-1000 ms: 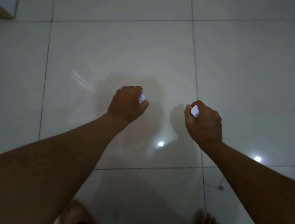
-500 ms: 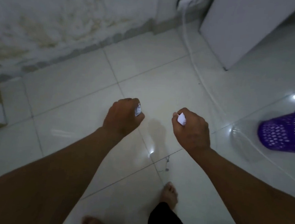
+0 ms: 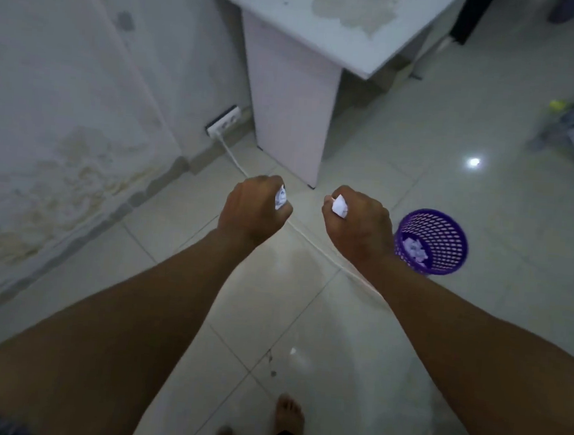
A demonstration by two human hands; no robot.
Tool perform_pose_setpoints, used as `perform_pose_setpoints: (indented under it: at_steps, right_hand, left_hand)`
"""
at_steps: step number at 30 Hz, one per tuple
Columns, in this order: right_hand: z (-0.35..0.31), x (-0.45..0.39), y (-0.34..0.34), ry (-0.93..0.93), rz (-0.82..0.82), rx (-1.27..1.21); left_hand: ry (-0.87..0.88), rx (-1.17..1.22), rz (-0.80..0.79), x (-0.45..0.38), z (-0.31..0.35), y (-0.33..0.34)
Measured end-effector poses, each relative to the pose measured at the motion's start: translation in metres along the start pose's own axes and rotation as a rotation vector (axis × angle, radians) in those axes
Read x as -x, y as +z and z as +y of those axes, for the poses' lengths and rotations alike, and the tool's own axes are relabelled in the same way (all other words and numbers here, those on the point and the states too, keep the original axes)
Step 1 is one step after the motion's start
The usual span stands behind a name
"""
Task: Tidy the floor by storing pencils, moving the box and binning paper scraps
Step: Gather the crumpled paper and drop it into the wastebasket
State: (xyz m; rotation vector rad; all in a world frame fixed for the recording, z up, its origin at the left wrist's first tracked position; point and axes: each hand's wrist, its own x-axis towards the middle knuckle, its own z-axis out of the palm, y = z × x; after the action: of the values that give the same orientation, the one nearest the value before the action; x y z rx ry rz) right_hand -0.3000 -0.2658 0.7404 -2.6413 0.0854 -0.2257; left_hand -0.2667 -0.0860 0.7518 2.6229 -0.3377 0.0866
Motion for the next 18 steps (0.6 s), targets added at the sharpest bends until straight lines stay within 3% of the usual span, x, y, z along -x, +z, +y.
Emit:
perform_pose_setpoints:
  at_steps: [7, 18]
  right_hand:
    - [0.069, -0.032, -0.087, 0.087, 0.14, 0.09]
    - [0.187, -0.071, -0.162, 0.459, 0.291, 0.062]
  left_hand:
    - [0.197, 0.05, -0.073, -0.068, 0.115, 0.029]
    - [0.528, 0.138, -0.195, -0.191, 0.255, 0.093]
